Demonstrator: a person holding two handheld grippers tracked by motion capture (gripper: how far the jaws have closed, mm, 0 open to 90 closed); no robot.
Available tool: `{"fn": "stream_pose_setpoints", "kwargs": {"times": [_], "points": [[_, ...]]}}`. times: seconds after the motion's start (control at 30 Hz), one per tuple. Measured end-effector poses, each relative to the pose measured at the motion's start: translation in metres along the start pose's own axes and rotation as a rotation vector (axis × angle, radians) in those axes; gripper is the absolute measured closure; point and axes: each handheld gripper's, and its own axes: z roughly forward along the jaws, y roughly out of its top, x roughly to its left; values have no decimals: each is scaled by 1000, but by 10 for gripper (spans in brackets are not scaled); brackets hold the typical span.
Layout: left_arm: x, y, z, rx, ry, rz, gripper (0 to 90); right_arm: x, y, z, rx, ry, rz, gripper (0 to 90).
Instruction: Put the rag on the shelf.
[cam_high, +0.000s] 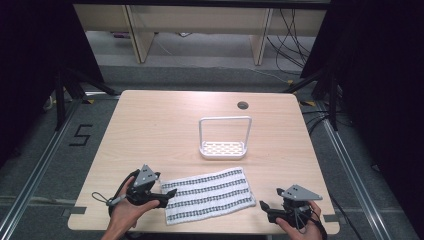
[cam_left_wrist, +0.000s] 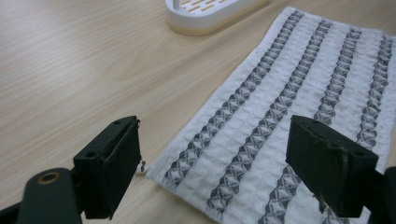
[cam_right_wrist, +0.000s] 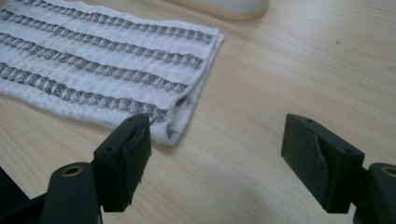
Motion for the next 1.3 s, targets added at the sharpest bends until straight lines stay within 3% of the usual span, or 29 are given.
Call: {"fn": "stream_pose_setpoints", "kwargs": {"times": [0.1, 0.27, 0.3, 0.33, 0.47, 0.57, 0.67, 0.8, 0.87, 0.93, 0.97, 1.0, 1.13, 1.17, 1.3], "points": [[-4, 10, 8, -4, -16, 1, 175, 0, 1, 0, 14, 36, -13, 274], [-9, 23, 17, -16, -39, 21, 188, 4, 2, 0, 13, 19, -16, 301], [-12, 29, 21, -4, -36, 58, 196, 5, 2, 0, 16, 15, -15, 312], [-13, 31, 25, -7, -39, 64, 203, 6, 2, 1, 18, 25, -12, 318], [-16, 38, 34, -4, -61, 71, 230, 9, 3, 2, 26, 30, -28, 332], [-22, 48, 48, 13, -83, 94, 255, 13, 3, 5, 39, 53, -42, 362], [-28, 58, 58, 22, -108, 108, 287, 14, 4, 6, 44, 41, -74, 385], [-35, 69, 74, 29, -151, 109, 305, 18, 5, 7, 70, 47, -58, 416], [-40, 73, 83, 48, -162, 126, 309, 16, 5, 8, 61, 40, -93, 426], [-44, 76, 91, 67, -177, 141, 310, 16, 5, 10, 59, 44, -89, 436], [-45, 78, 95, 70, -184, 127, 313, 17, 5, 10, 79, 52, -68, 445], [-46, 80, 99, 77, -196, 131, 314, 16, 5, 11, 67, 47, -101, 453], [-51, 86, 111, 94, -204, 141, 320, 19, 7, 13, 77, 51, -83, 468], [-54, 90, 119, 100, -213, 150, 323, 18, 8, 16, 78, 53, -112, 478], [-60, 95, 132, 108, -226, 163, 329, 18, 9, 20, 87, 54, -115, 502]]}}
